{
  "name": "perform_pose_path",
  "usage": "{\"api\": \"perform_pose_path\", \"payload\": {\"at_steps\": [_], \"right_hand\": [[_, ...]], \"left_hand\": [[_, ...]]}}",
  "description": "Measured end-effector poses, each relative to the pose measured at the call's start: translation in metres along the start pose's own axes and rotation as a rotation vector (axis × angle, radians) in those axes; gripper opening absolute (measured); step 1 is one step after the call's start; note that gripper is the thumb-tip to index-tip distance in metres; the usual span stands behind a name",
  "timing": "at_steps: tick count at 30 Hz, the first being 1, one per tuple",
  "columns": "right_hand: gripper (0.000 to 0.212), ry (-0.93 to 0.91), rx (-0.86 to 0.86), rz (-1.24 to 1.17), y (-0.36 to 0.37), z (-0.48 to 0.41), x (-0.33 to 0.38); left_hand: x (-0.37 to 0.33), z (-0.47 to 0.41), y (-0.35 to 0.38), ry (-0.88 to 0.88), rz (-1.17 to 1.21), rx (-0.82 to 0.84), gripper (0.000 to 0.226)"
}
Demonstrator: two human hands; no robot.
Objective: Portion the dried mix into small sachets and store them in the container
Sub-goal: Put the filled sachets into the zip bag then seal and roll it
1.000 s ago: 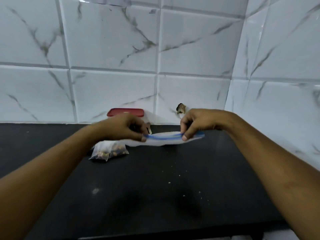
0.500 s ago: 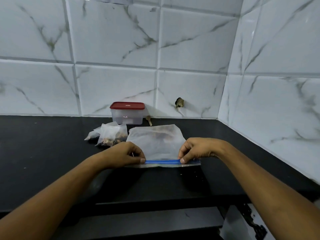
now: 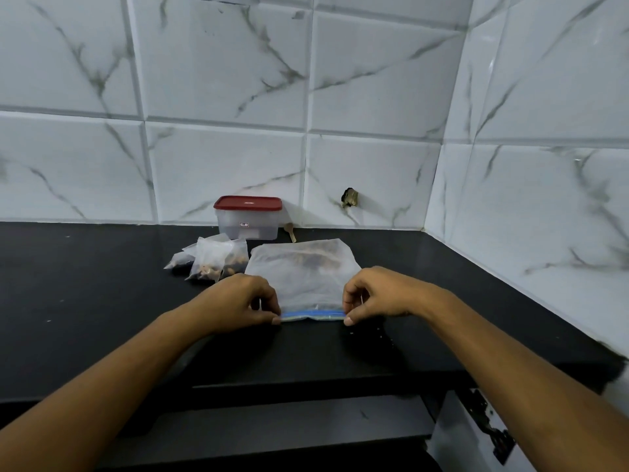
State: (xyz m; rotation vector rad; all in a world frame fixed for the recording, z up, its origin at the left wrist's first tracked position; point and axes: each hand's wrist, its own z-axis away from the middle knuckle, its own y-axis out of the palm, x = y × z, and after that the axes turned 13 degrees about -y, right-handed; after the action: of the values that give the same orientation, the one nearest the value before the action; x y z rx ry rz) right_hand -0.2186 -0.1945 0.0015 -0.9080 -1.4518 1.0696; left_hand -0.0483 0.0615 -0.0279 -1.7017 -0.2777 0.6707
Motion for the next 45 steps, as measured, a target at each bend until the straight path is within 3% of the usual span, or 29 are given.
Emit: {"api": "perform_pose_path", "payload": {"at_steps": [4, 10, 13, 15, 19, 27, 34, 39, 45], "right_hand": [[0.005, -0.017, -0.066, 0.091, 0.006, 0.0, -0.001], [0.016, -0.019, -0.108, 0.241, 0.016, -0.009, 0.0], [0.025, -0.054, -0.107, 0.338, 0.02, -0.012, 0.003], [0.025, -0.054, -0.086, 0.308, 0.016, -0.012, 0.002], [0.002, -0.052, -0.051, 0.217, 0.012, -0.008, -0.004], [0.016, -0.038, -0.16, 0.375, 0.026, -0.015, -0.005], [0.019, -0.106, -0.156, 0.373, 0.024, -0.016, -0.005], [0.004, -0.109, -0.235, 0.447, 0.029, -0.025, -0.006], [0.017, -0.139, -0.247, 0.513, 0.037, -0.033, -0.011]], "left_hand": [[-0.002, -0.005, 0.003, 0.003, -0.05, -0.088, 0.012], [-0.003, -0.012, 0.008, -0.016, -0.145, -0.15, 0.007], [-0.003, -0.015, 0.008, 0.015, -0.216, -0.14, 0.016], [-0.001, -0.016, 0.005, 0.039, -0.221, -0.129, 0.021], [0.006, -0.014, 0.003, 0.046, -0.167, -0.091, 0.016], [0.005, -0.022, 0.011, -0.01, -0.134, -0.213, 0.011], [0.011, -0.023, 0.009, 0.041, -0.16, -0.151, 0.023], [0.009, -0.028, 0.009, -0.004, -0.137, -0.188, 0.016], [0.008, -0.039, 0.013, -0.007, -0.224, -0.22, 0.016]]}}
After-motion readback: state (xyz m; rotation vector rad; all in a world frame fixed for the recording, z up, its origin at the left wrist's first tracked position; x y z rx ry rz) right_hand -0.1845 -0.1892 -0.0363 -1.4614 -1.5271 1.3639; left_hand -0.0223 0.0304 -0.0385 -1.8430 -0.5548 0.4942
